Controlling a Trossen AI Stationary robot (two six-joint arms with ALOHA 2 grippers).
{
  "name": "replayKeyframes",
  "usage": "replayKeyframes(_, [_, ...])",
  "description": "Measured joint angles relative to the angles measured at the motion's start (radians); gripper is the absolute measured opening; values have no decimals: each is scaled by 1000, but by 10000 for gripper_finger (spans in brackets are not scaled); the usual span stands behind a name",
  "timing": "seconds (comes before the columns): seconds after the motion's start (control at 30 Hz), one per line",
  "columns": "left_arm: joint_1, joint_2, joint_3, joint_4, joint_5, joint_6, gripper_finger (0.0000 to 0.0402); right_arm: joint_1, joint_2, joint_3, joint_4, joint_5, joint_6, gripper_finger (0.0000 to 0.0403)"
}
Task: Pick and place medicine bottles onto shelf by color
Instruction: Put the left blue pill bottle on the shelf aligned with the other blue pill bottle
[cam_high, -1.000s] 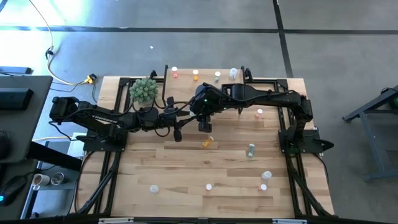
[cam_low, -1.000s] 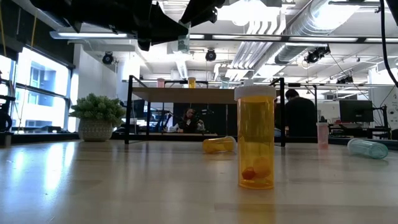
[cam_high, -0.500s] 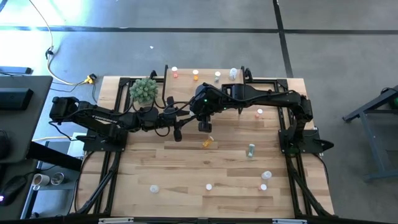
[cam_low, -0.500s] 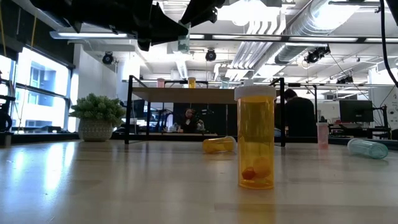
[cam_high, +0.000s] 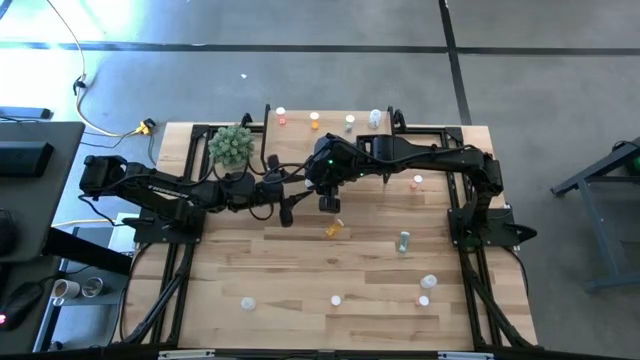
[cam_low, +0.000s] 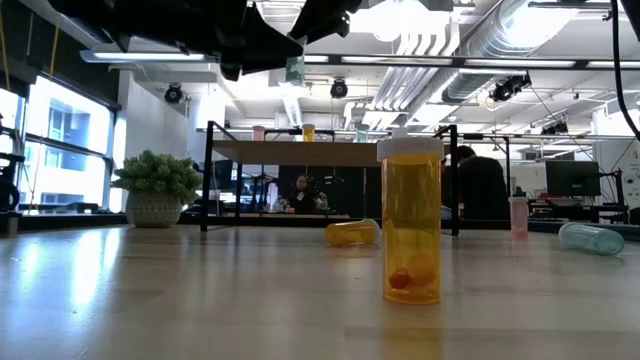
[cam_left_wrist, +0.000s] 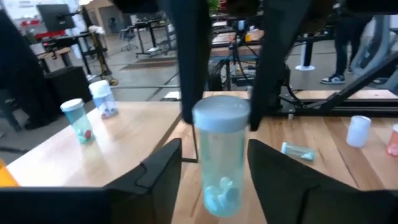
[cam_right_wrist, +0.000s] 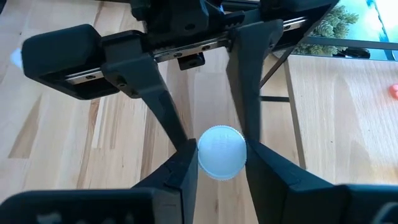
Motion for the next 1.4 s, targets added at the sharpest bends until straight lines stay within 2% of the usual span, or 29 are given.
replayKeyframes(0.2, [0,0,0,-9,-51,-55,202,-3,0,0,-1,4,0,99])
replayKeyframes(0.33, [0,0,0,-11,-53,-60,204,-2,-9,0,-13,57,0,99])
replayKeyframes(0.5, [0,0,0,-10,-53,-60,202,-7,-40,0,-26,67,21,99])
replayKeyframes(0.77, [0,0,0,-18,-53,-50,204,-27,-123,0,-58,170,24,99])
replayKeyframes(0.97, [0,0,0,-23,-53,-50,204,-78,-204,0,-67,190,-5,99])
replayKeyframes(1.13, [0,0,0,-30,-53,-50,202,-166,-238,-1,-75,185,-25,99])
replayKeyframes(1.23, [0,0,0,-35,-52,-51,202,-237,-229,-9,-76,128,-25,99])
replayKeyframes(1.3, [0,0,0,-35,-52,-50,203,-285,-225,-49,-60,74,-24,99])
replayKeyframes(1.4, [0,0,0,-39,-52,-50,204,-347,-225,-151,-20,47,-4,99])
